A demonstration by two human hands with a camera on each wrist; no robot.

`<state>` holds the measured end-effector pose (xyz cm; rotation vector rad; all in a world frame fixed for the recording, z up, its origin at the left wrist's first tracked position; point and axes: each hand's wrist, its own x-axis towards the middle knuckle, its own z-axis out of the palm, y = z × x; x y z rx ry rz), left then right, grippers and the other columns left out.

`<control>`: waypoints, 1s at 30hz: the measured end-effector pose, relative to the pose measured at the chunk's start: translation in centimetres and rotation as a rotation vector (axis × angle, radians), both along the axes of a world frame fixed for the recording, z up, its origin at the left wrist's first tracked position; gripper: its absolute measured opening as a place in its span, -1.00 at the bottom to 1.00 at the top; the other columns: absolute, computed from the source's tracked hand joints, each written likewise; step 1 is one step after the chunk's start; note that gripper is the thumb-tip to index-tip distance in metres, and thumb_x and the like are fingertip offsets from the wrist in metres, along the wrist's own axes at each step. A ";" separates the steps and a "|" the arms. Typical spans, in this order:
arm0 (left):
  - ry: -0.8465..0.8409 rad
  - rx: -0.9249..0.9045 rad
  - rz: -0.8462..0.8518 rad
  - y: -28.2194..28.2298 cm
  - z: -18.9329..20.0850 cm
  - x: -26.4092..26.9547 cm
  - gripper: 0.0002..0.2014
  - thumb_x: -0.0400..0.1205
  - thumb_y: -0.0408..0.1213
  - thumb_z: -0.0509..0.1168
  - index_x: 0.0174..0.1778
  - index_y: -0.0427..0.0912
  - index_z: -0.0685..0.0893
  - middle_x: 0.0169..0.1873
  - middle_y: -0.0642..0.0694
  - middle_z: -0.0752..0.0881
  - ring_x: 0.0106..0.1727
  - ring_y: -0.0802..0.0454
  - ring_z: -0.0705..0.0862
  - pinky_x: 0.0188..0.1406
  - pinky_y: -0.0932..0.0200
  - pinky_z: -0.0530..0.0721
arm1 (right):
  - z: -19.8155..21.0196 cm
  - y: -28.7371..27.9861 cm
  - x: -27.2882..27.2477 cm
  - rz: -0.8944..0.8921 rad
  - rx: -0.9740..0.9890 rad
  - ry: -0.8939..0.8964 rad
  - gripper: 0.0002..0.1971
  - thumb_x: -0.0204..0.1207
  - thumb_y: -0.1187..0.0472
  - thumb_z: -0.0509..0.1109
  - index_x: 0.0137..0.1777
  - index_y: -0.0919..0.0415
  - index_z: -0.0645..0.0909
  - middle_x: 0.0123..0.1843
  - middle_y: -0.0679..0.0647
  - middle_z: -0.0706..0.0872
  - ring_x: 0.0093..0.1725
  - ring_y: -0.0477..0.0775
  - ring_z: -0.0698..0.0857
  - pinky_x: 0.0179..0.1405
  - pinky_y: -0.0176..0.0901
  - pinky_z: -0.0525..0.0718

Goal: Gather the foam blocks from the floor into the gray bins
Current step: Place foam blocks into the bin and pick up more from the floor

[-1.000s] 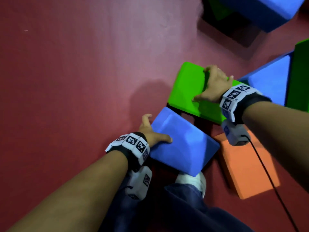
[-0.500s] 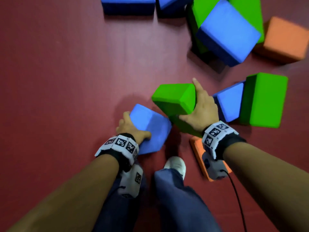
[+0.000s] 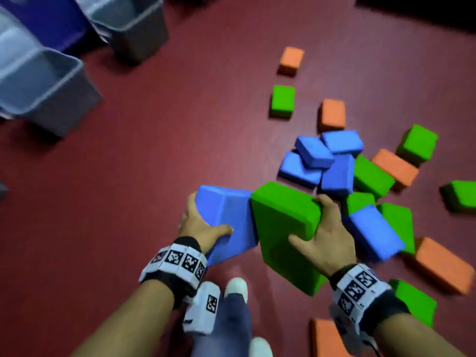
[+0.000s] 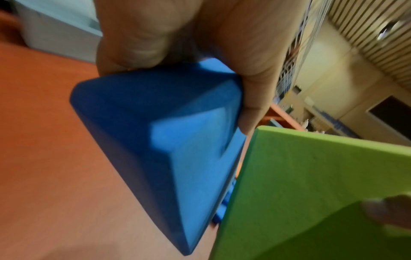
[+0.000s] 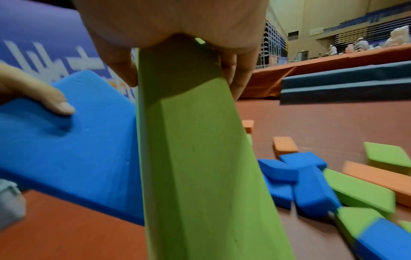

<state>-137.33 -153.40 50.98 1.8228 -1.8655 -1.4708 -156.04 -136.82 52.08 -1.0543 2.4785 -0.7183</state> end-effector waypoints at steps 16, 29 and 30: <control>0.182 -0.402 0.953 4.6 25.2 45.8 0.08 -0.04 0.01 0.55 0.42 0.07 0.20 0.29 -0.08 0.49 0.24 -0.11 0.54 0.30 -0.02 0.55 | 21.4 -18.8 34.1 0.960 -0.076 0.121 -0.05 0.08 0.04 0.67 0.49 0.03 0.29 0.32 0.09 0.58 0.28 0.27 0.56 0.19 0.08 0.59; 0.025 -0.461 1.240 -1.3 26.9 77.0 -0.01 0.19 -0.16 0.67 0.47 0.01 0.23 0.33 -0.18 0.46 0.29 -0.21 0.50 0.31 -0.09 0.52 | 23.5 -34.5 64.1 1.024 -0.020 0.082 -0.35 0.15 0.33 0.57 0.26 0.28 0.41 0.14 0.24 0.46 0.13 0.38 0.58 0.09 0.08 0.53; 0.028 -0.464 1.250 -2.6 26.8 78.1 0.00 0.19 -0.17 0.68 0.47 0.01 0.23 0.33 -0.19 0.46 0.29 -0.21 0.51 0.32 -0.10 0.52 | 23.5 -35.6 65.0 1.002 -0.036 0.063 -0.35 0.14 0.35 0.57 0.24 0.29 0.40 0.13 0.25 0.48 0.12 0.38 0.58 0.10 0.09 0.52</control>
